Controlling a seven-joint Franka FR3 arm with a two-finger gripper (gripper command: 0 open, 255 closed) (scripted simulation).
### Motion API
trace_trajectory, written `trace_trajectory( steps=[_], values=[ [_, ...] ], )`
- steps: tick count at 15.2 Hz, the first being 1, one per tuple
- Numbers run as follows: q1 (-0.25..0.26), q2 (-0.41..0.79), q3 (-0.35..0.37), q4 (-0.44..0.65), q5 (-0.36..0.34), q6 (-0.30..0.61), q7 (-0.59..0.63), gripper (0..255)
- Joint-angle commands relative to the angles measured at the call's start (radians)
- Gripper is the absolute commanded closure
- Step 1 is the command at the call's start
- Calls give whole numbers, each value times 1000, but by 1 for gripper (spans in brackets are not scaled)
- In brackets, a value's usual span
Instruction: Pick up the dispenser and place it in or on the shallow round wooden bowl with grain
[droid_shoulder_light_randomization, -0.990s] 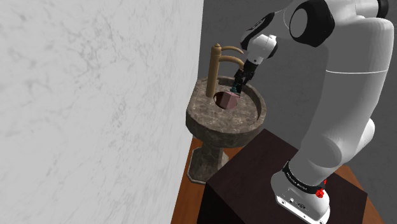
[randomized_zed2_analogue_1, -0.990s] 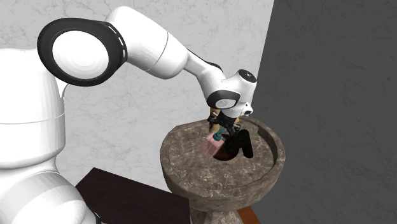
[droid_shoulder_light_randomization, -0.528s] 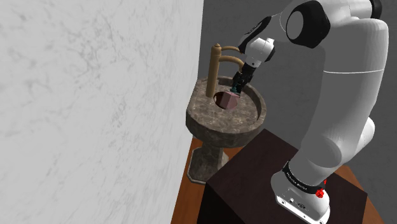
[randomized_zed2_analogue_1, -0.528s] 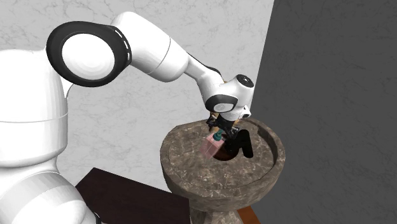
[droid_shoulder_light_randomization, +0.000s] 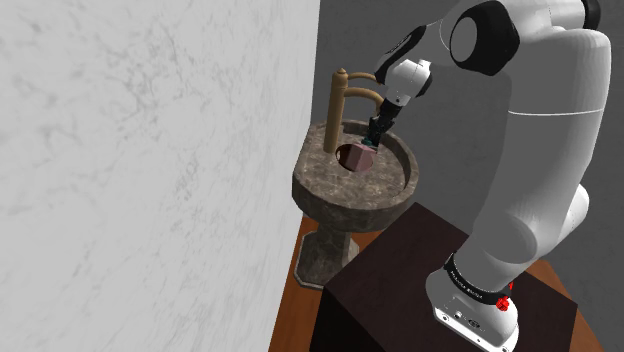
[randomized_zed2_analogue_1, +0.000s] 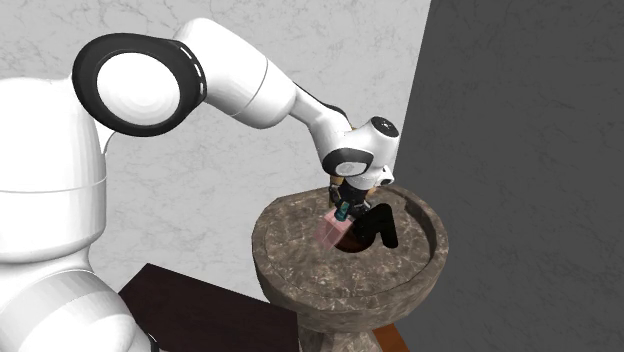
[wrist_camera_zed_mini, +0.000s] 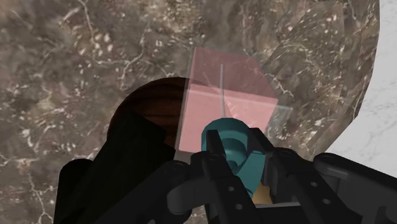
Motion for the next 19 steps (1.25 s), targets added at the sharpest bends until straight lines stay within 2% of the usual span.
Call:
trace_trajectory(
  steps=[1,5,19],
  values=[
    [-1,2,-1,1,0,2,0,255],
    [-1,1,-1,0,0,3,0,255],
    [23,-110,-39,42,-95,-121,91,255]
  ],
)
